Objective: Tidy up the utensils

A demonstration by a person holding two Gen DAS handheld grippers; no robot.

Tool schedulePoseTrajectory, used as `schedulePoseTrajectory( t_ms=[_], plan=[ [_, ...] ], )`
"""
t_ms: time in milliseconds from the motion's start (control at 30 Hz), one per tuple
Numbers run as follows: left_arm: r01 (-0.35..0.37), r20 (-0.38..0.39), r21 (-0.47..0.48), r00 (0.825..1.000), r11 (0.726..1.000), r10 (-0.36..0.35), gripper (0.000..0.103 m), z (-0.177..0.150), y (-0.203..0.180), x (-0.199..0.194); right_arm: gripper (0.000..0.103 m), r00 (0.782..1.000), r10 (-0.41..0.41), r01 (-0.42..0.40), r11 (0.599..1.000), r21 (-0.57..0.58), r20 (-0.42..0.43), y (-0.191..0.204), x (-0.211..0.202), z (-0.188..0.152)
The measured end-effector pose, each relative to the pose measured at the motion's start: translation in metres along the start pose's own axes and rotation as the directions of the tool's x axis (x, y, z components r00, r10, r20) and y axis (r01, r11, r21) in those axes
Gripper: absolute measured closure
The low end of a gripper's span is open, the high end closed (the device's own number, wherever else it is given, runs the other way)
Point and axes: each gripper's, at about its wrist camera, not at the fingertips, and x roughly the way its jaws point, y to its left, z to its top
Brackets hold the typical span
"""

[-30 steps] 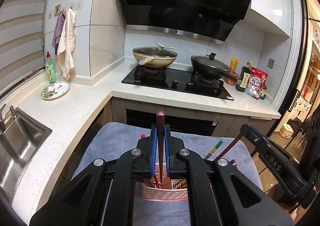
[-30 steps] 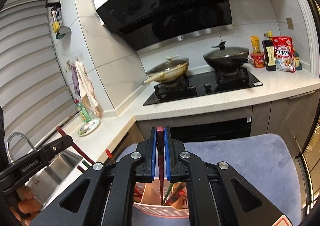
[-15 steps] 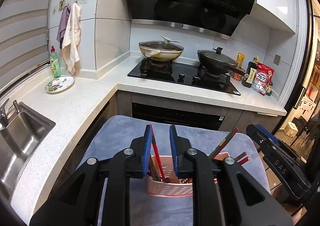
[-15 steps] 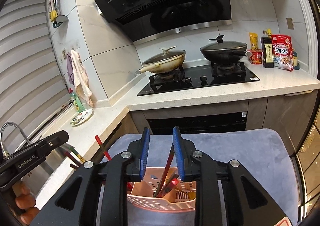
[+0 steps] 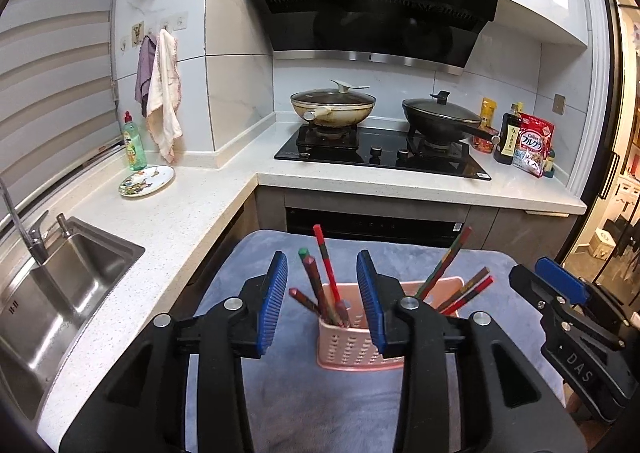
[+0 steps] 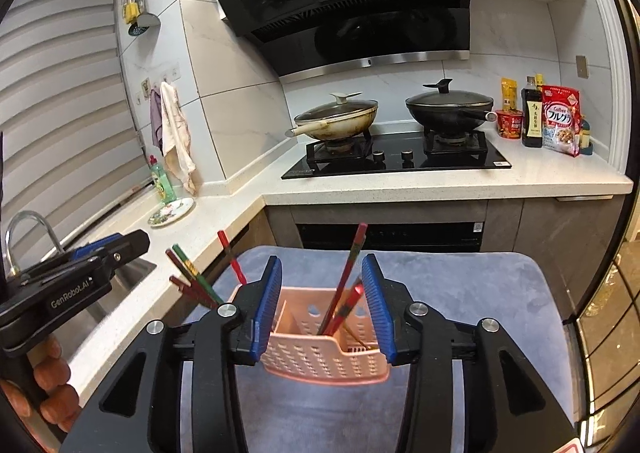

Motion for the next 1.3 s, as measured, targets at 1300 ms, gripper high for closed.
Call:
schedulePoseTrajectory(
  t_ms=[1300],
  plan=[
    [-0.064, -0.129, 0.035, 0.989, 0.997, 0.068, 0.063, -0.087, 0.006, -0.028, 0.054, 0.984, -0.104, 0.095, 0.993, -0.070, -0.145, 0.010, -0.050, -0.081]
  ],
)
